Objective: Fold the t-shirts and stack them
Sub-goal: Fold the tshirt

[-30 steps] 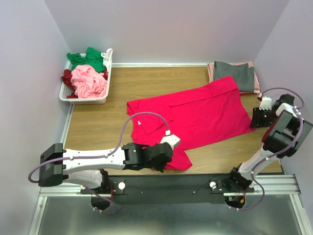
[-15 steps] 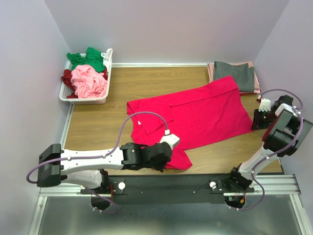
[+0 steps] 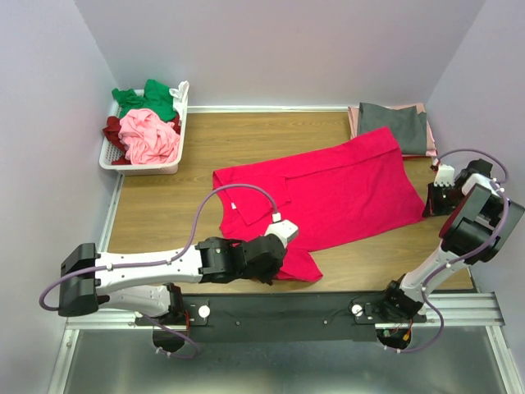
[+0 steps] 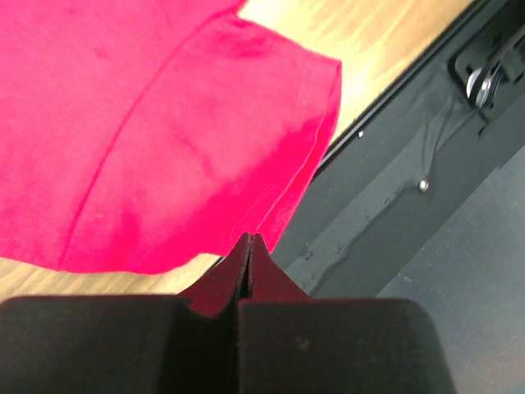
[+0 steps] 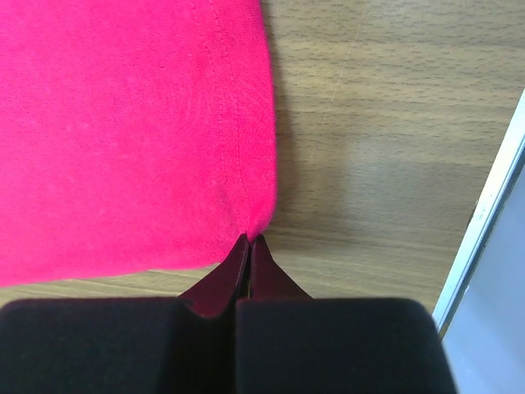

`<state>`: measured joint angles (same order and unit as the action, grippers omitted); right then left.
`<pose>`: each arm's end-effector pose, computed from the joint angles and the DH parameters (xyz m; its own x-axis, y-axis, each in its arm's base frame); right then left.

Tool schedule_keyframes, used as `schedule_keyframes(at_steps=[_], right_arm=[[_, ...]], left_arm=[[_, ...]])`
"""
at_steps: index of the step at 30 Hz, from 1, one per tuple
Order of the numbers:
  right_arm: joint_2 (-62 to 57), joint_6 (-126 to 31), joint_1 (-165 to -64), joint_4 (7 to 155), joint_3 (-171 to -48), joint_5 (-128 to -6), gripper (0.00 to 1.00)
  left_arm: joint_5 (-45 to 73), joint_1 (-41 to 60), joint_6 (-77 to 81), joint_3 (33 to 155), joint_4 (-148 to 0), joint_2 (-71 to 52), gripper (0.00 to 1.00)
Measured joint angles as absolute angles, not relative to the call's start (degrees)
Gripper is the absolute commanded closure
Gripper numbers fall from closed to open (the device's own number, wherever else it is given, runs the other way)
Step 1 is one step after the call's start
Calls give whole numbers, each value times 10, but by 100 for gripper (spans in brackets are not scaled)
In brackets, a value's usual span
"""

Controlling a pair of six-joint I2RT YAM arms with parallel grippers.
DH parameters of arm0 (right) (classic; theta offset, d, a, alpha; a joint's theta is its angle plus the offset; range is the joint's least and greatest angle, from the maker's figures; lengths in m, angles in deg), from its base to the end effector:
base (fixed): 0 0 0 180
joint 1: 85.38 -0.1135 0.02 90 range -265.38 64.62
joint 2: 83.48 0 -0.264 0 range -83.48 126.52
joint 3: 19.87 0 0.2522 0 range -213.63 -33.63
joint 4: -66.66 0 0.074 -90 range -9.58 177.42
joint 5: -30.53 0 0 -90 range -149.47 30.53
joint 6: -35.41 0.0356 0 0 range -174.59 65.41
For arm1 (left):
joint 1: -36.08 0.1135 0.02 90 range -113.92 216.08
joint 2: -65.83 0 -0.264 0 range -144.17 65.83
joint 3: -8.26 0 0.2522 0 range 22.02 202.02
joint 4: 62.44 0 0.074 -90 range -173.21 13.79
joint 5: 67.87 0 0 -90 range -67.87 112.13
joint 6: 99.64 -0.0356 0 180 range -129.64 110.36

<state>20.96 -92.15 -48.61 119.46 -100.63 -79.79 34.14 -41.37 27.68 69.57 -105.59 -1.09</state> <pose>0.2813 -0.1948 0.1635 -0.9200 -0.0262 -0.3911 -0.0813 0.9888 0.1251 0.0592 -0.2319 0.2499 -0.6907 0.3737 -0.6191 0.6365 0.7205 -0.2752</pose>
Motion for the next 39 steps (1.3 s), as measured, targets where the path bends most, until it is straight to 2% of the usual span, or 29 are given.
schedule_keyframes(at_steps=[18,39], right_arm=[[190,-886,-486,1199,-1036,-872,99],[233,-839,-486,1204,-1094,-924,100]], left_arm=[[373,-324,260,697,-1046,63,100],[400,-176,154,782,-1012,76,100]])
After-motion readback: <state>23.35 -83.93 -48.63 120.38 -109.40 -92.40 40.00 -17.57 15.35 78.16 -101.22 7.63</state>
